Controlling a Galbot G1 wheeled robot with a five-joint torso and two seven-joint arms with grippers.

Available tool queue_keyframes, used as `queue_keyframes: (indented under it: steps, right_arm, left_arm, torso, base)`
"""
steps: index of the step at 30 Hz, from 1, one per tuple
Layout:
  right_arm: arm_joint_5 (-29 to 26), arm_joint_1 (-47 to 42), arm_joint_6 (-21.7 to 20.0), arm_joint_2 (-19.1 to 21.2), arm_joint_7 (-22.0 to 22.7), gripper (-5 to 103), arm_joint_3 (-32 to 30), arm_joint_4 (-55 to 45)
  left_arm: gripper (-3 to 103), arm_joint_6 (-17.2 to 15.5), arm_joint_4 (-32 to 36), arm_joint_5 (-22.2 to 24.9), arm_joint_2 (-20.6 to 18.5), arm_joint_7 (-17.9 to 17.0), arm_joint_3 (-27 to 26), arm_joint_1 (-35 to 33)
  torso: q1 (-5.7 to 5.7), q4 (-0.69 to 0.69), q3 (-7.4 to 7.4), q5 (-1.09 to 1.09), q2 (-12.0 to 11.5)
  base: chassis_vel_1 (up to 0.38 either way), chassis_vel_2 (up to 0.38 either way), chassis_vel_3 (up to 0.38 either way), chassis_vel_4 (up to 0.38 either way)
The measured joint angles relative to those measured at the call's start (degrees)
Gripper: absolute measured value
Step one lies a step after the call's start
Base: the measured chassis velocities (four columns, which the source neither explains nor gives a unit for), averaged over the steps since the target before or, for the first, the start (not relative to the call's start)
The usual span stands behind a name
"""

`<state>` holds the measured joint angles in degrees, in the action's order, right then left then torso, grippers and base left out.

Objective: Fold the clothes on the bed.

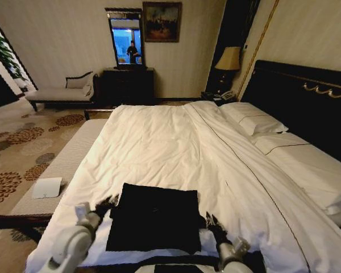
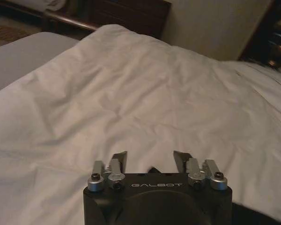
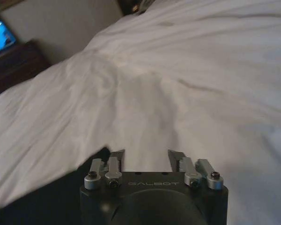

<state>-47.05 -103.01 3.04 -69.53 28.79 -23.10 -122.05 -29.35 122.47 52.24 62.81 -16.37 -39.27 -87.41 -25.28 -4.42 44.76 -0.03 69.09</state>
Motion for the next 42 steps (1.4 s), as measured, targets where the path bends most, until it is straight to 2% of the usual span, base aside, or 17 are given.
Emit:
queue_keyframes:
  steps: [4,5,6,7,9,10,12,18,23,27,30,31,33,36,37,39,42]
  right_arm:
    - [-2.35,5.33,-1.94,-1.68,1.84,73,0.80,1.99]
    - [-2.35,5.33,-1.94,-1.68,1.84,73,0.80,1.99]
    - [-1.98,7.05,-2.59,-2.10,1.90,73,1.67,2.91]
    - [-1.49,7.93,-2.93,-2.56,1.84,78,2.20,3.59]
    - [-0.85,9.14,-3.19,-3.61,1.53,89,2.95,5.04]
    - [-0.85,9.14,-3.19,-3.61,1.53,89,2.95,5.04]
    - [-0.51,9.75,-3.20,-4.11,1.14,97,3.21,6.47]
    - [-0.48,10.51,-2.97,-4.47,0.68,100,3.05,9.42]
    - [-0.77,11.52,-2.91,-4.98,0.66,100,2.95,10.95]
    - [-2.31,12.13,-2.97,-5.17,0.84,100,2.77,11.15]
    - [-3.02,12.33,-3.03,-4.96,0.86,100,2.54,11.27]
    - [-3.02,12.33,-3.03,-4.96,0.86,100,2.54,11.27]
    - [-3.11,12.55,-3.03,-5.07,0.86,100,2.36,11.86]
    - [-3.21,12.50,-3.01,-5.18,0.86,100,2.29,11.90]
    - [-3.74,12.35,-2.99,-5.20,0.87,100,2.18,11.89]
    - [-4.03,12.31,-2.98,-5.20,0.90,100,2.15,11.89]
    - [-4.66,12.24,-2.76,-4.98,1.04,100,1.92,12.02]
  left_arm:
    - [80,1.91,-5.88,-2.76,4.33,-0.25,2.89,3.64]
    - [80,1.91,-5.88,-2.76,4.33,-0.25,2.89,3.64]
    - [85,3.13,-7.81,-4.44,5.66,-0.02,4.16,4.36]
    - [85,4.12,-9.35,-5.52,6.46,0.44,5.25,5.17]
    - [96,6.26,-13.83,-6.64,7.79,1.14,7.48,7.72]
    - [96,6.26,-13.83,-6.64,7.79,1.14,7.48,7.72]
    - [100,7.53,-17.50,-6.42,8.22,1.54,8.34,9.91]
    - [100,7.99,-23.45,-0.68,9.17,1.62,8.98,15.11]
    - [102,7.84,-26.32,0.03,10.19,2.76,10.09,17.04]
    - [93,7.79,-28.05,-0.17,11.37,3.18,10.86,18.12]
    - [78,7.98,-28.85,-0.97,12.61,3.24,11.23,18.28]
    - [78,7.98,-28.85,-0.97,12.61,3.24,11.23,18.28]
    - [67,8.20,-28.86,-1.19,13.02,3.20,11.29,17.92]
    - [61,8.37,-28.76,-1.26,13.02,3.20,11.33,17.57]
    - [51,8.70,-28.64,-1.53,13.14,3.20,11.33,17.29]
    - [51,8.84,-28.60,-1.71,13.30,3.20,11.30,17.19]
    - [34,9.17,-28.05,-2.24,13.91,3.16,11.09,16.69]
  torso:
    - [0.00,0.00,0.01,0.03,0.00]
    - [0.00,0.00,0.01,0.03,0.00]
    - [-0.01,0.08,0.01,0.05,0.00]
    - [0.00,0.06,0.01,0.04,0.00]
    - [-0.01,0.00,0.01,0.01,0.00]
    - [-0.01,0.00,0.01,0.01,0.00]
    - [0.00,-0.01,0.01,0.03,0.00]
    - [-0.01,-0.01,0.01,0.03,0.00]
    - [-0.01,0.00,0.01,0.04,0.00]
    - [-0.01,0.00,0.00,0.03,0.00]
    - [-0.01,0.00,0.00,0.04,-0.01]
    - [-0.01,0.00,0.00,0.04,-0.01]
    - [0.00,0.01,0.00,0.04,0.00]
    - [-0.01,0.01,0.00,0.04,0.00]
    - [0.00,0.01,0.00,0.03,0.00]
    - [-0.01,0.00,0.00,0.03,0.00]
    - [-0.01,0.00,0.00,0.03,0.00]
  base:
    - [0.000,0.000,0.000,0.000]
    - [0.000,0.000,0.000,0.000]
    - [0.000,0.000,0.000,0.000]
    - [0.000,0.000,0.000,0.000]
    - [0.000,0.000,0.000,0.000]
    - [0.000,0.000,0.000,0.000]
    - [0.000,0.000,0.000,0.000]
    - [0.000,0.000,0.000,0.000]
    - [0.000,0.000,0.000,0.000]
    - [0.000,0.000,0.000,0.000]
    - [0.000,0.000,0.000,0.000]
    - [0.000,0.000,0.000,0.000]
    - [0.000,0.000,0.000,0.000]
    - [0.000,0.000,0.000,0.000]
    - [0.000,0.000,0.000,0.000]
    - [0.000,0.000,0.000,0.000]
    - [0.000,0.000,0.000,0.000]
